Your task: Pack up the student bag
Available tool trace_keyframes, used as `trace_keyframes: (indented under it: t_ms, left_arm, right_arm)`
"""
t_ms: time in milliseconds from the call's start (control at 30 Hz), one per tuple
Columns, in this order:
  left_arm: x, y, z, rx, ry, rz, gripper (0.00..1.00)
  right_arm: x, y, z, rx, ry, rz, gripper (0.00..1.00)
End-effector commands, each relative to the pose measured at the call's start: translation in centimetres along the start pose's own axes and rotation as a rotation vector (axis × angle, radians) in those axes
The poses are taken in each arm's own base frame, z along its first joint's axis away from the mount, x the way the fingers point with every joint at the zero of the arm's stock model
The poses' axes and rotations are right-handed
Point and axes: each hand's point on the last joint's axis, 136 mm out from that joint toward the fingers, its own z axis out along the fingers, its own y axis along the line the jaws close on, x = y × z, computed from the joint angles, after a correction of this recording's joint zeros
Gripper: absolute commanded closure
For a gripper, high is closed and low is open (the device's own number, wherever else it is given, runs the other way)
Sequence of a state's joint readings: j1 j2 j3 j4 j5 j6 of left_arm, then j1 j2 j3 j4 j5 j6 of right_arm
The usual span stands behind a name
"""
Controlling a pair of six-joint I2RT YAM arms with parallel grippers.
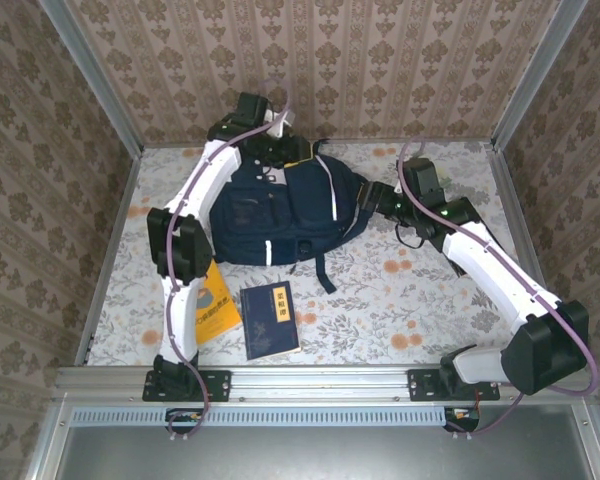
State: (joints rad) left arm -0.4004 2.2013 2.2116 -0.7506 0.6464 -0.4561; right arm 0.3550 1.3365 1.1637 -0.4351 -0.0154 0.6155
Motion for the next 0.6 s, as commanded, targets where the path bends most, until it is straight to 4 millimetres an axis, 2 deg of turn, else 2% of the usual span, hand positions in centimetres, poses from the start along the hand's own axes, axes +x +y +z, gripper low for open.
trace_keyframes:
  t_ms: [0, 67, 200, 367, 467, 567]
  left_arm:
    - [-1.2, -2.8, -3.4, 0.034, -0.083, 0.058, 0.52]
    - [-1.1, -2.9, -5.0, -0.018, -0.126, 0.071, 0.51]
    - [0.3, -2.8, -7.8, -0.077, -0.184, 0.083, 0.51]
    - [3.8, -2.3, -10.9, -0.087, -0.209, 0.05, 0.51]
    - [6.5, -1.6, -11.8, -0.13, -0.187, 0.045, 0.47]
    - [8.8, -1.2, -12.0, -0.156, -0.177, 0.038, 0.46]
  right_arm:
    - [2.3, 0.6, -0.2, -0.013, 0.075, -0.068, 0.24]
    - [2.9, 0.9, -0.6, -0.019, 0.088, -0.093, 0.24]
    - [3.8, 0.2, -0.7, -0.009, 0.098, -0.097, 0.24]
    - [3.8, -0.5, 0.0, 0.035, 0.102, -0.12, 0.23]
    - [1.7, -2.3, 1.2, 0.12, 0.064, -0.105, 0.22]
    - [-2.2, -6.2, 3.8, 0.223, 0.018, 0.014, 0.21]
